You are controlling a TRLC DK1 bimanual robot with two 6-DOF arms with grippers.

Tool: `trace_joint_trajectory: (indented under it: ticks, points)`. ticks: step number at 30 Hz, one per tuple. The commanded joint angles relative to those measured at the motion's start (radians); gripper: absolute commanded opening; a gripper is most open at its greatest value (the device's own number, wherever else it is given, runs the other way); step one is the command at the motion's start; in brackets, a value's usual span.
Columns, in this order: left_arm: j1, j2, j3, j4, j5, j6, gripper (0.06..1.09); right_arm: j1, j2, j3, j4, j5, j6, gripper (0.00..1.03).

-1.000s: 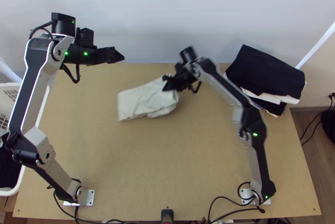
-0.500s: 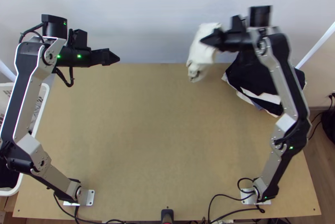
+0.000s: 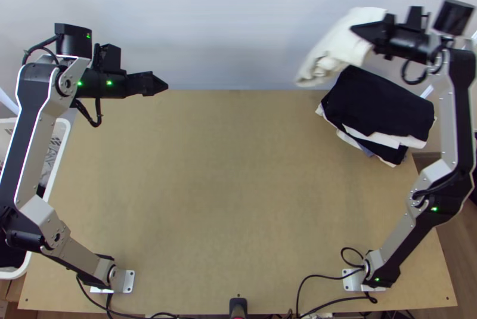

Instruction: Fold the t-shirt

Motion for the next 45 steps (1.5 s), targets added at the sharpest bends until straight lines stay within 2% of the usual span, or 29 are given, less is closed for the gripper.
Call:
trace_joint_trajectory:
  ticks: [1,12,19,24,34,41,45]
  points:
    - [0.006,-0.036,-0.016,-0.01,0.002,0.014,1.05,-0.049,-0.048,0.047,0.025,-0.048,0.041,0.03]
    - [-0.006,-0.043,-0.017,-0.008,0.003,0.009,1.05,-0.162,-0.03,0.023,0.007,-0.143,0.038,0.03]
    - [-0.007,-0.059,-0.031,-0.008,0.003,0.004,1.05,-0.172,0.024,0.023,0.007,-0.158,0.023,0.03]
    - [-0.007,-0.073,-0.039,-0.008,0.003,0.004,1.05,-0.204,0.09,0.004,-0.045,-0.169,-0.005,0.03]
    - [0.006,-0.082,-0.042,-0.008,0.002,0.015,1.05,-0.3,0.154,0.003,-0.314,-0.141,-0.307,0.03]
    - [-0.001,-0.071,-0.04,0.004,0.003,0.012,1.05,-0.33,0.173,-0.011,-0.513,-0.022,-0.557,0.03]
    - [-0.004,-0.068,-0.042,0.004,0.003,0.014,1.05,-0.354,0.171,-0.033,-0.536,-0.003,-0.606,0.03]
